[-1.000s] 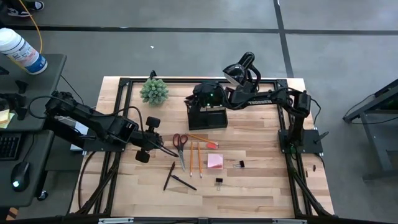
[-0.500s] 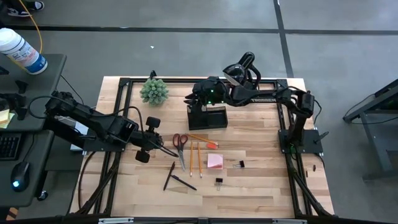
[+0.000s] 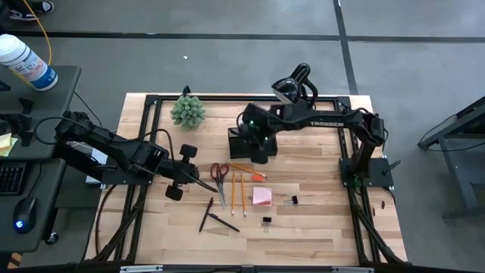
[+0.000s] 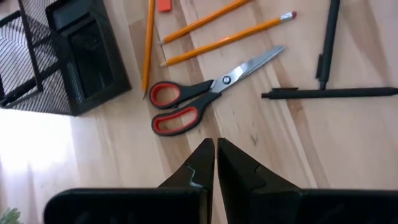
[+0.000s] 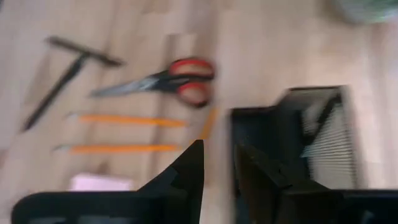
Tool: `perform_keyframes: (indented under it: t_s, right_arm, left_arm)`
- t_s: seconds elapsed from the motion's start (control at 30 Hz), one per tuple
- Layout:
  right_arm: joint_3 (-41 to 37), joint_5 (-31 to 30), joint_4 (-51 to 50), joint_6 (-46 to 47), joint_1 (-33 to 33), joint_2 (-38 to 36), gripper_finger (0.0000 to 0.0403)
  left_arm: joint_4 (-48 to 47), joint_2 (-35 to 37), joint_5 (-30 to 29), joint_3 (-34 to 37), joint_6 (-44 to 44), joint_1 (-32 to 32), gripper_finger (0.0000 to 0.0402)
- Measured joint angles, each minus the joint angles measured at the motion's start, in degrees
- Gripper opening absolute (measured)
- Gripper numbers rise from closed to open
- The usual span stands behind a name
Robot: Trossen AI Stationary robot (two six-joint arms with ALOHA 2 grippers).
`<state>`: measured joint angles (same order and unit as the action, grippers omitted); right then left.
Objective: Pick and place office supplies into organizer
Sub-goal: Put the left black pen into the desk organizer
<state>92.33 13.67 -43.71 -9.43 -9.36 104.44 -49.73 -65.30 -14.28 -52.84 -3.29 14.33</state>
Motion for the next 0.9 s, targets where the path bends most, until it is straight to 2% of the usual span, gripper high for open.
perform_keyframes:
  t_s: [0.1, 0.23, 0.4, 0.63, 0.9]
  right_arm:
    - [-0.28, 1.85, -3.6, 0.23, 2.71, 0.02, 0.0077]
    - [-0.28, 1.03, -6.21, 0.28, 6.86, 0.13, 0.0074]
    - [-0.28, 0.35, -6.23, 5.12, 11.22, 0.24, 0.0074]
    - [-0.28, -4.32, -5.35, 13.83, 16.4, 0.24, 0.0074]
    - [-0.3, -10.48, -2.89, 24.64, 22.43, 0.24, 0.0074]
  left_arm:
    - [0.65, 0.0, 0.33, 0.0, -0.85, 0.02, 0.001]
    - [0.69, 0.0, 0.37, 0.0, -0.96, 0.02, 0.001]
    - [3.85, 0.0, 2.89, 0.0, -0.97, 0.04, 0.001]
    - [7.95, -0.14, 4.99, 0.0, 0.88, 0.04, 0.001]
    - [7.76, -0.22, 11.71, 0.0, 1.64, 0.01, 0.001]
